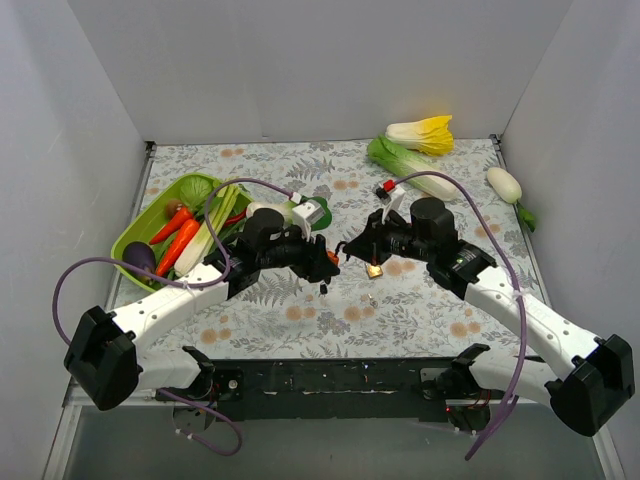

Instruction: Unlock with the key

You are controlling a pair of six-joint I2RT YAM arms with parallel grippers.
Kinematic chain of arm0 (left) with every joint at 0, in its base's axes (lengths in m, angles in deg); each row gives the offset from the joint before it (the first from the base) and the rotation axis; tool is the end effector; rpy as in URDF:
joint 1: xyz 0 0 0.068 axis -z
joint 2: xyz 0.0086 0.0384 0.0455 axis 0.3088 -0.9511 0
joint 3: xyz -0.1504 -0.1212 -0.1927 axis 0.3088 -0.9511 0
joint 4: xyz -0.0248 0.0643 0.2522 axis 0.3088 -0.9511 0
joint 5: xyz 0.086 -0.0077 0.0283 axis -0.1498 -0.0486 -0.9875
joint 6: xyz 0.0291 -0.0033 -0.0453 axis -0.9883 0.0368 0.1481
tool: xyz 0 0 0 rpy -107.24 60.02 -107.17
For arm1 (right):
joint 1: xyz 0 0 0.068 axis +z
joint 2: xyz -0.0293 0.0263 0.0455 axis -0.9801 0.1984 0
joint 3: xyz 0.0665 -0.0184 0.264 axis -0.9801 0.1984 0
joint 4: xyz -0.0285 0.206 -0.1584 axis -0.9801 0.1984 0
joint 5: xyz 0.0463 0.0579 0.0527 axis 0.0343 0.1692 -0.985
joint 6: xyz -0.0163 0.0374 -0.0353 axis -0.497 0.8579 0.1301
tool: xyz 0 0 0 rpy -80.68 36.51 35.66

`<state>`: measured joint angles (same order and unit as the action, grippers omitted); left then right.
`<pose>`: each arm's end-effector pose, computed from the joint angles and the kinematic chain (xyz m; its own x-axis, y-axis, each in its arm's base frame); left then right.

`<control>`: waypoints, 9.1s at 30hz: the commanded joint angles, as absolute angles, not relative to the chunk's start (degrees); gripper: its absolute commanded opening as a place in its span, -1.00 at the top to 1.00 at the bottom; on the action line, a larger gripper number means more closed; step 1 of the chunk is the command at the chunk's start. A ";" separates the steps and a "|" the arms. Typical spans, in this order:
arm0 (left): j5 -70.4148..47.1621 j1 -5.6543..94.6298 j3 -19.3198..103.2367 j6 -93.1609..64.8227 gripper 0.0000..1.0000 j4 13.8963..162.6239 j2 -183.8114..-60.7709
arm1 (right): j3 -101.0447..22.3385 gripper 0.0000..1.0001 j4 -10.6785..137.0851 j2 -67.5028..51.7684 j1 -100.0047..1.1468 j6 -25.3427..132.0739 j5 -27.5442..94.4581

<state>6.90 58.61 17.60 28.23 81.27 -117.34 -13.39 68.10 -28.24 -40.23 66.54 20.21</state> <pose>0.1980 -0.1910 0.2744 -0.9217 -0.1606 -0.3530 0.2364 0.4889 -0.8397 0.1848 0.1623 0.3252 -0.4994 0.0123 -0.8663 -0.7202 0.5499 0.4230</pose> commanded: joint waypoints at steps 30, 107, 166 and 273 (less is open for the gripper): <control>2.42 59.12 25.51 27.43 1.00 54.09 -120.35 | -13.82 -0.35 74.03 -41.57 -39.53 64.92 39.60; -19.98 52.44 41.60 17.32 -0.53 57.85 -153.07 | 3.15 -0.43 74.12 -51.59 -39.80 72.39 37.93; 2.35 52.44 29.29 28.39 -0.96 81.50 -125.63 | 13.52 0.20 61.03 -23.91 -37.34 75.47 43.91; 20.63 65.45 17.87 28.13 1.00 101.98 -119.57 | -22.87 0.97 82.47 -37.97 -37.42 77.75 32.92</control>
